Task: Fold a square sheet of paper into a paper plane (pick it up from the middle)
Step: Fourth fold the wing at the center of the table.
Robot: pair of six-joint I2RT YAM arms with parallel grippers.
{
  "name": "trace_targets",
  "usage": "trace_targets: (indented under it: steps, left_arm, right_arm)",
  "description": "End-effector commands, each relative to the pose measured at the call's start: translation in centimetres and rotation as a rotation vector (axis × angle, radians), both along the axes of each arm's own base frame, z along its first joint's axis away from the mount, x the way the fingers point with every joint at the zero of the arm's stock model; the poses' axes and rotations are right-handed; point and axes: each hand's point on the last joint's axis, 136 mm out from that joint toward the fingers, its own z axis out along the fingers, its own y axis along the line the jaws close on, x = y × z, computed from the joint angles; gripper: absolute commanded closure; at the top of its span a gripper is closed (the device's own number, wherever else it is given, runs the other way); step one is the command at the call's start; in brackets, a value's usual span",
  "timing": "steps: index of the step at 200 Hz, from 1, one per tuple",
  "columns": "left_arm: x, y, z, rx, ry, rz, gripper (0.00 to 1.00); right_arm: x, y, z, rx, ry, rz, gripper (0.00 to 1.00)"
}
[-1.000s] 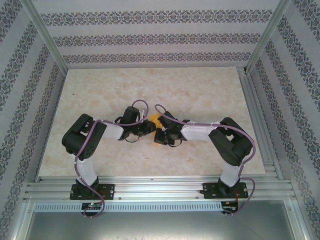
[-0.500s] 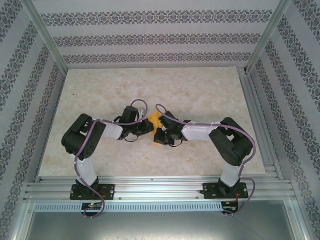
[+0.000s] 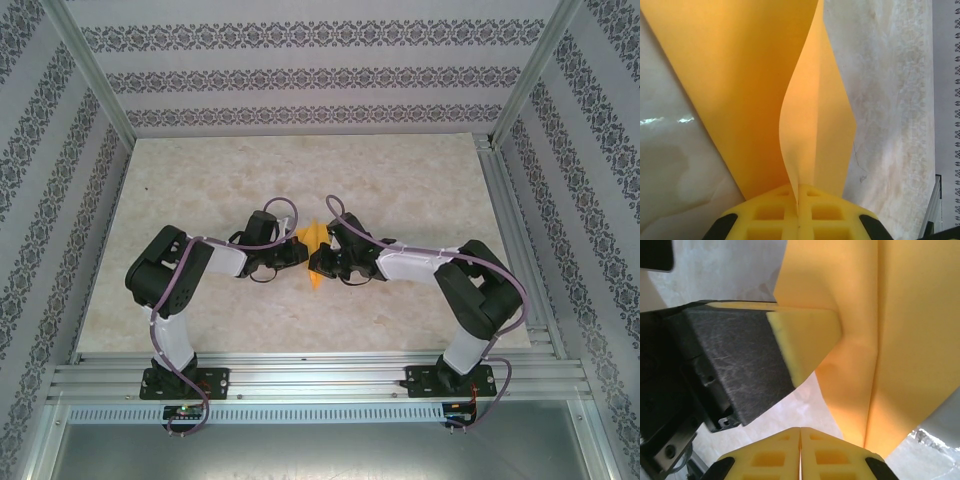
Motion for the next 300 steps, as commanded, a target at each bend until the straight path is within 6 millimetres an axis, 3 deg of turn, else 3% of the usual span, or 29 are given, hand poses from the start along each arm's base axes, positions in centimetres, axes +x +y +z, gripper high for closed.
trace_targets:
  steps: [1, 98, 136, 157, 184, 205, 256, 300]
  left_arm:
    - [0.7, 0.3, -0.4, 0.005, -0.016, -0.016, 0.96]
    - [0.7, 0.8, -0.8, 0.019, -0.013, -0.029, 0.96]
    - [0.5, 0.9, -1.1, 0.024, -0.006, -0.033, 0.96]
    - [0.5, 0.9, -1.3, 0.027, -0.003, -0.033, 0.96]
    - [0.5, 0.9, -1.4, 0.029, -0.001, -0.034, 0.96]
    - [0.5, 1.0, -1.4, 0.029, -0.001, -0.028, 0.96]
    - [0.5, 0.8, -1.5, 0.026, 0.003, -0.033, 0.96]
    - [0.4, 0.8, -1.9, 0.033, 0.01, -0.039, 0.96]
  right_arm:
    - [0.7, 0.7, -0.1, -0.007, 0.004, 0.014, 0.92]
    - [0.6, 0.3, -3.6, -0.058, 0.08, 0.033, 0.93]
    - [-0.3, -1.2, -5.1, -0.141, 0.118, 0.028, 0.94]
    - [-0.1, -1.0, -4.0, -0.136, 0.094, 0.042, 0.94]
    - [1.1, 0.4, -0.4, -0.06, 0.014, 0.059, 0.93]
    - [2.0, 0.8, 0.3, -0.035, 0.0, 0.056, 0.93]
    - [3.6, 0.4, -1.3, -0.053, 0.005, 0.014, 0.93]
    - [2.7, -0.8, -4.2, -0.109, 0.062, 0.011, 0.93]
